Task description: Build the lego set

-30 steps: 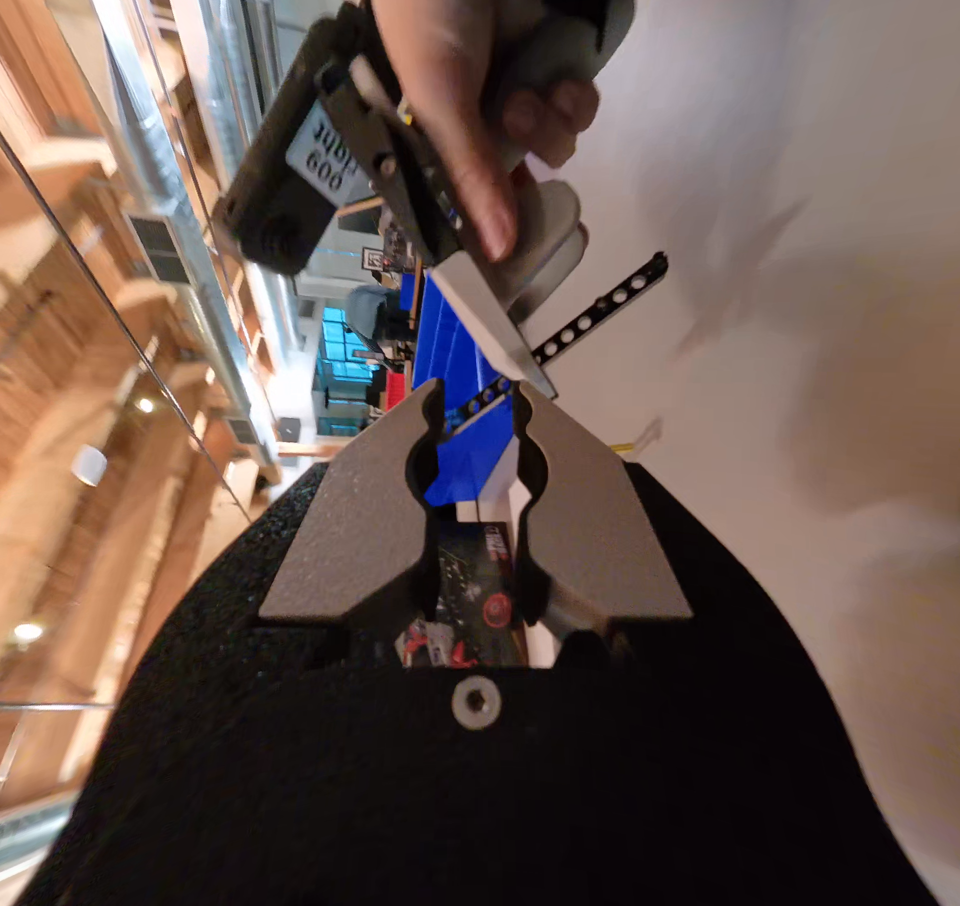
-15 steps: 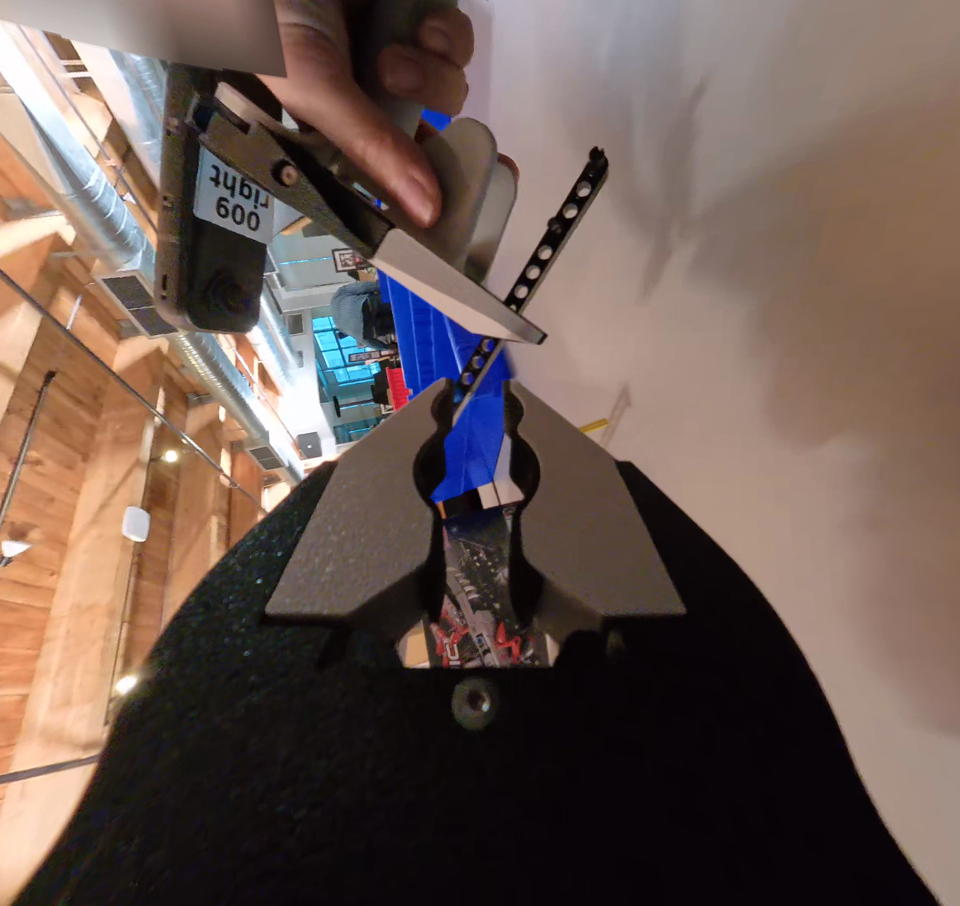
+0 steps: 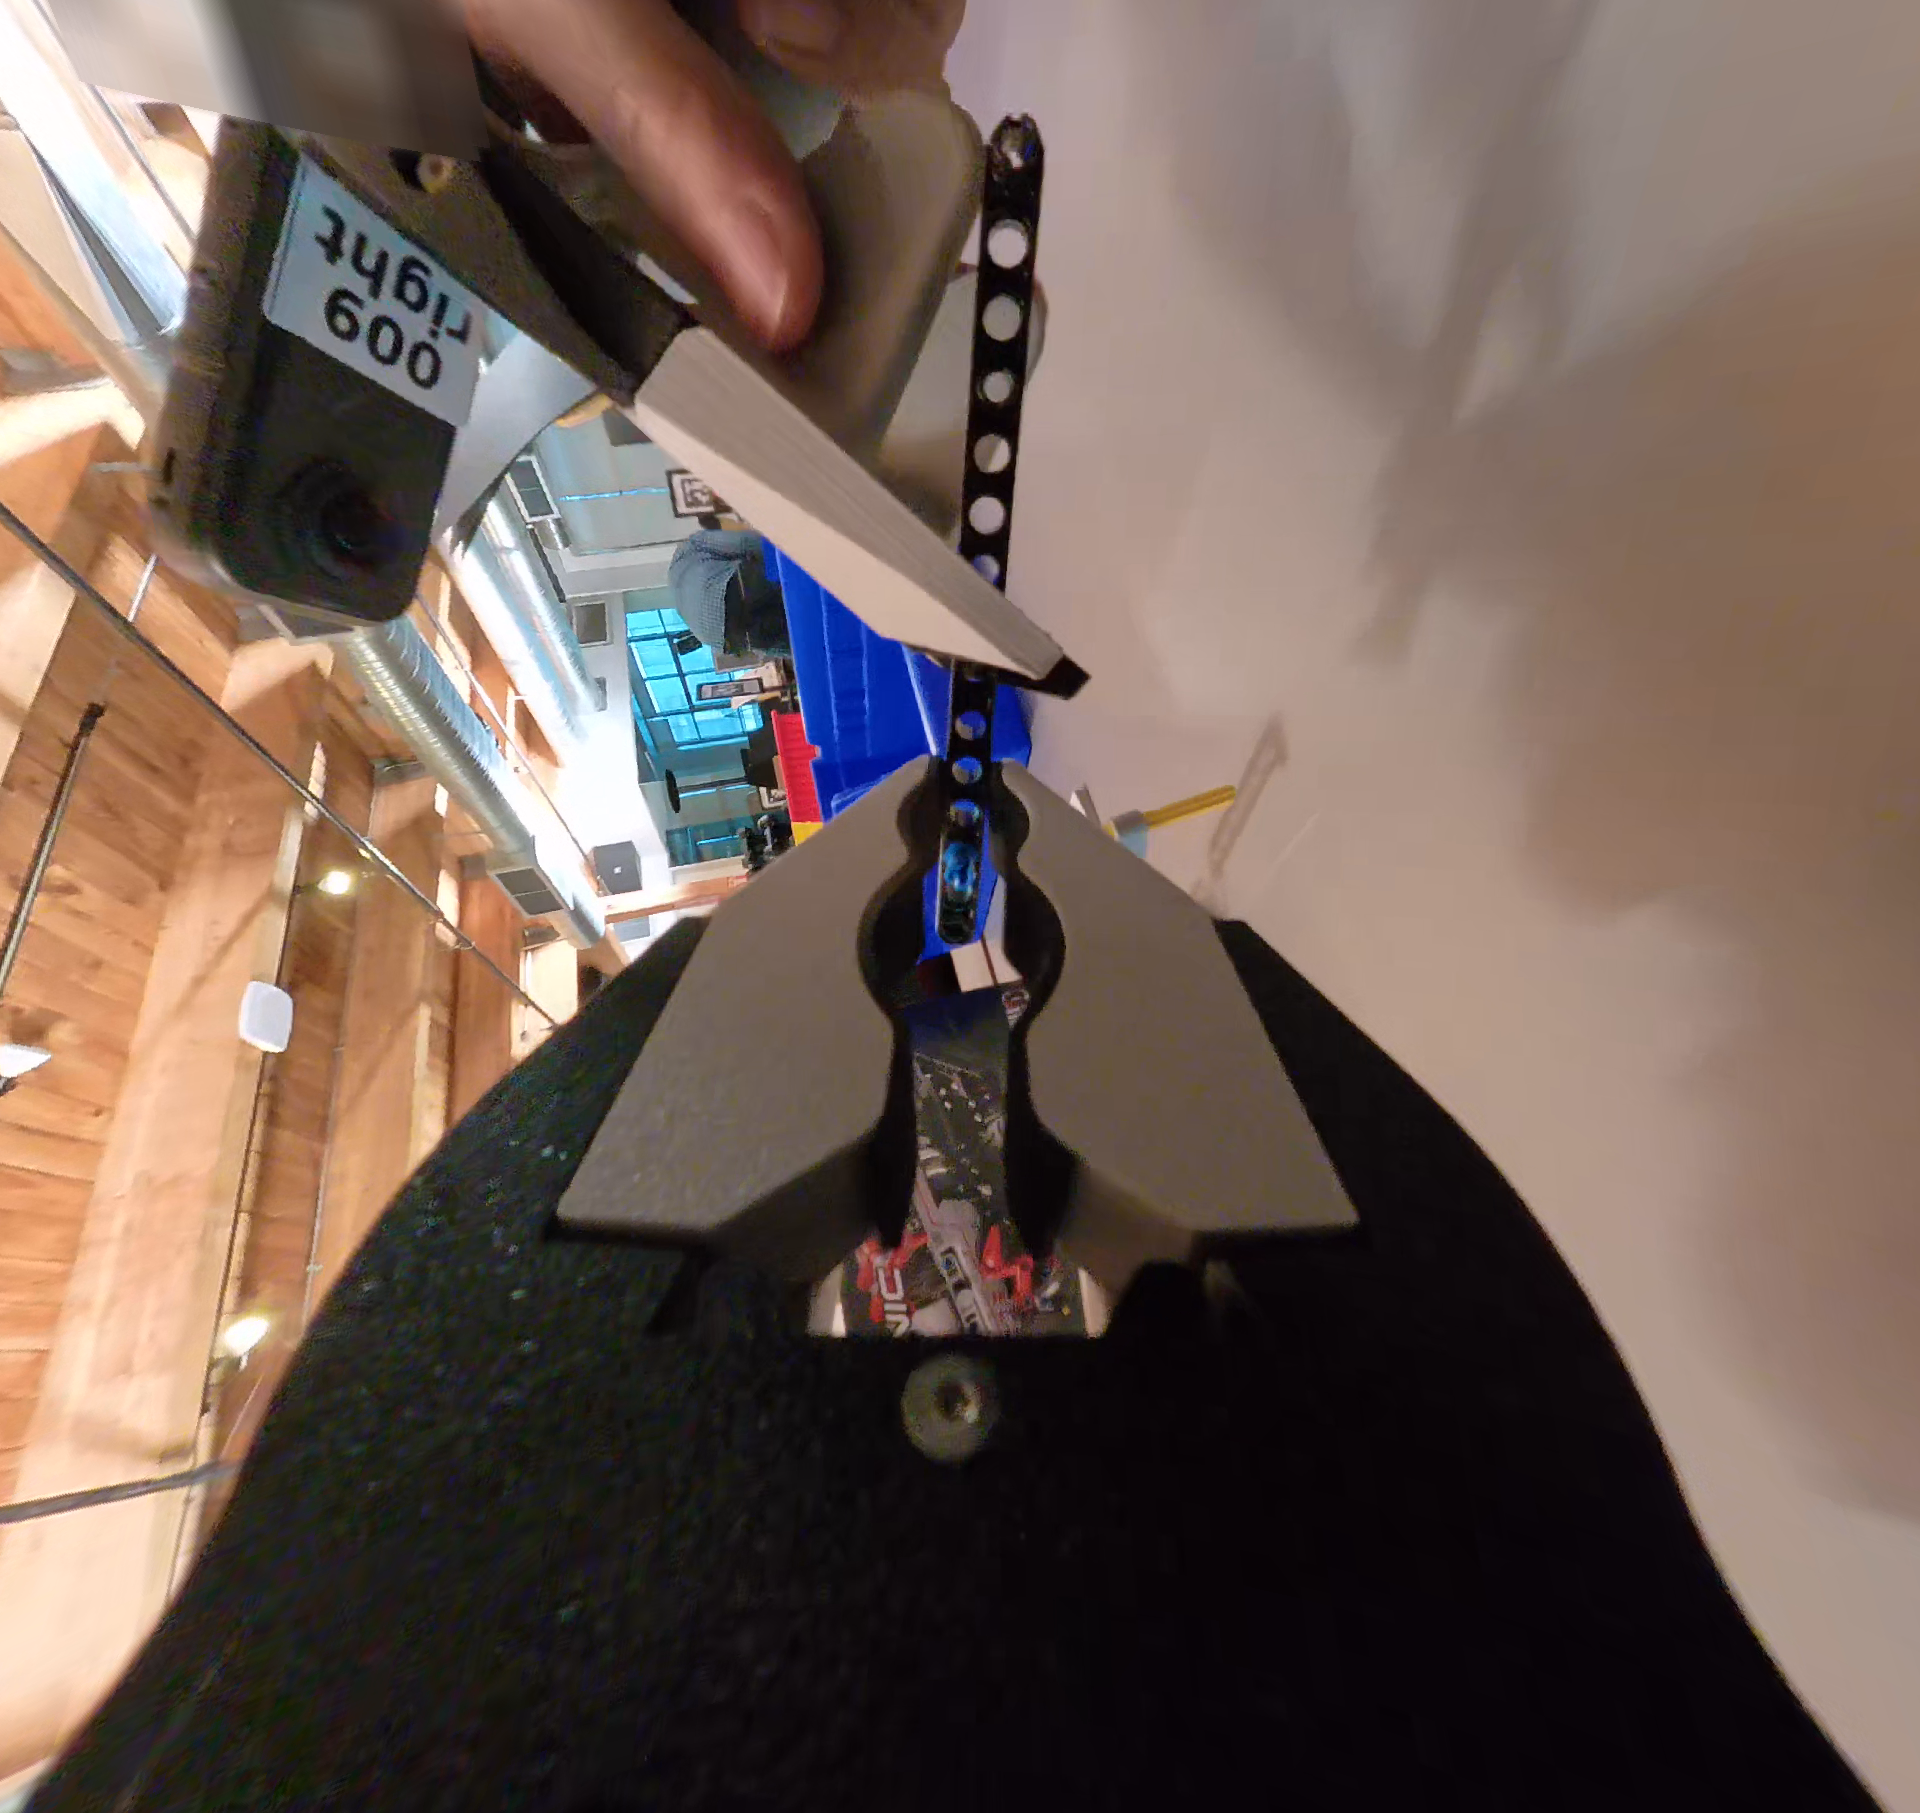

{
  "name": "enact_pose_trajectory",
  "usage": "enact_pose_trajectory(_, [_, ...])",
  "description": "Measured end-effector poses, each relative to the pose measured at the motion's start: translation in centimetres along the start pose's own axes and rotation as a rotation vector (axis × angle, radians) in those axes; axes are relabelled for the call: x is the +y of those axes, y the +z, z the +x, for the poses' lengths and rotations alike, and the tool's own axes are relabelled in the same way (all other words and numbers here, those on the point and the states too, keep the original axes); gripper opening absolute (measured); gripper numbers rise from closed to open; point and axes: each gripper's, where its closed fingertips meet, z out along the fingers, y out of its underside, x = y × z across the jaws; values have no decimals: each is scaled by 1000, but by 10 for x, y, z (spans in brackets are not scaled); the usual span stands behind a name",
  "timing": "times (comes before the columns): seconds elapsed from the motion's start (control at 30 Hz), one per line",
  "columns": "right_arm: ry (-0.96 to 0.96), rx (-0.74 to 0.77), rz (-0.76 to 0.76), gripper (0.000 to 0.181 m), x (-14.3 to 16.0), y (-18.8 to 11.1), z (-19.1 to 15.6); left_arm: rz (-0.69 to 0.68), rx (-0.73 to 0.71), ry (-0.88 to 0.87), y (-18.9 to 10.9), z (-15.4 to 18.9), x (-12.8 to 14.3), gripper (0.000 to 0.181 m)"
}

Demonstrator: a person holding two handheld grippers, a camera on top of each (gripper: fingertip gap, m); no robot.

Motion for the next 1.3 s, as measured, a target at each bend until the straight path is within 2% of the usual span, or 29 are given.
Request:
enact_pose_trajectory(0.07, [-51, 57, -2, 15, -4, 0, 4, 12, 17, 7, 0, -1, 4, 4])
enact_pose_trajectory(0.17, [-173, 211, -17, 30, -12, -5, 17, 16, 48, 3, 0, -4, 10, 4])
enact_pose_trajectory(0.4, [-456, 466, -69, 36, -24, -21, 26, 34, 96, -76, 5, -10, 20, 4])
enact_pose_trajectory(0.53, [-478, 509, -46, 36, -31, -25, 26, 54, 133, -114, 8, -11, 25, 4])
enact_pose_trajectory(0.63, [-470, 586, 43, 42, -47, -39, 31, 54, 141, -128, 8, -13, 31, 4])
enact_pose_trajectory(0.73, [-449, 541, 210, 42, -66, -54, 15, 66, 148, -136, 8, -14, 34, 4])
enact_pose_trajectory(0.8, [-416, 535, 254, 36, -70, -58, 14, 80, 154, -146, 9, -14, 35, 4])
enact_pose_trajectory(0.93, [-343, 508, 129, 40, -52, -40, 23, 96, 181, -141, 13, -11, 42, 4])
enact_pose_trajectory(1.1, [-257, 454, 150, 28, -51, -30, 31, 118, 232, -100, 19, -3, 43, 4])
enact_pose_trajectory(1.3, [-204, 345, 108, 34, -36, -19, 30, 165, 257, -33, 20, 1, 35, 4])
